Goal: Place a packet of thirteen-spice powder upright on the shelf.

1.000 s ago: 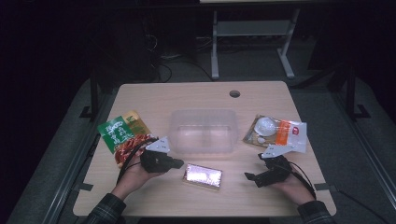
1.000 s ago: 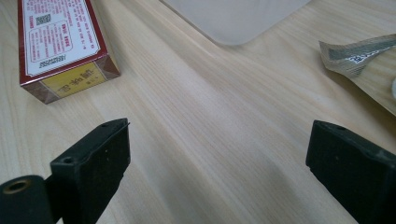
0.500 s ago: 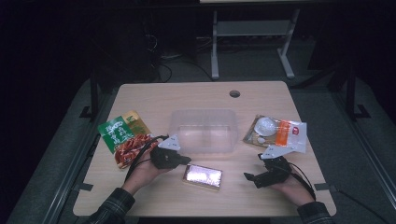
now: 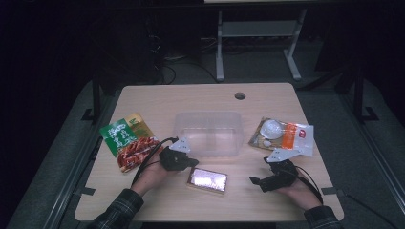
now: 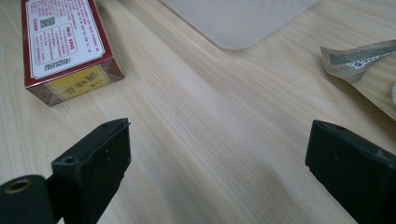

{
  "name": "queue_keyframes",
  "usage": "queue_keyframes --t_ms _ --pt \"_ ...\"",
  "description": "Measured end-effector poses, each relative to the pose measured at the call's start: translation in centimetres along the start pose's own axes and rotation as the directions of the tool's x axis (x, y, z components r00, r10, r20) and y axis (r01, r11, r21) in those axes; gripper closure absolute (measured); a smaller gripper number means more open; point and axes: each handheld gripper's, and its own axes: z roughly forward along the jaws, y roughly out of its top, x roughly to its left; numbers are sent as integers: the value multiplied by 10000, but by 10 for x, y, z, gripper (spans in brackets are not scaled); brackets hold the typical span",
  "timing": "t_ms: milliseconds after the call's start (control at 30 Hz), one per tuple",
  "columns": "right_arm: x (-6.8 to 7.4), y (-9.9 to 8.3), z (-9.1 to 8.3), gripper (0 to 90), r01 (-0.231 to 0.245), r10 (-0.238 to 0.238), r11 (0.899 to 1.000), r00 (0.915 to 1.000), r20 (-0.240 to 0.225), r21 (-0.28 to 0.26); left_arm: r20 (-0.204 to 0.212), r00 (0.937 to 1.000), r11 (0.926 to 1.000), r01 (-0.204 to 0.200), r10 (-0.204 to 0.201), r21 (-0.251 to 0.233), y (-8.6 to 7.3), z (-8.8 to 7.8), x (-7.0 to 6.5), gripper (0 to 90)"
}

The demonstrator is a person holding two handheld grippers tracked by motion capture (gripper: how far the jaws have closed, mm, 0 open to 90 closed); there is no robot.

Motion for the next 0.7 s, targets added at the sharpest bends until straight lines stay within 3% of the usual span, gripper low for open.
queue_keyframes --t_ms 200,700 --pt "1 0 0 61 26 -26 10000 10000 -35 29 107 9999 9999 -101 99 138 -3 -4 -2 895" --pt "1 0 0 61 54 -54 10000 10000 -37 35 525 9983 9995 250 -261 204 -17 -18 -18 895"
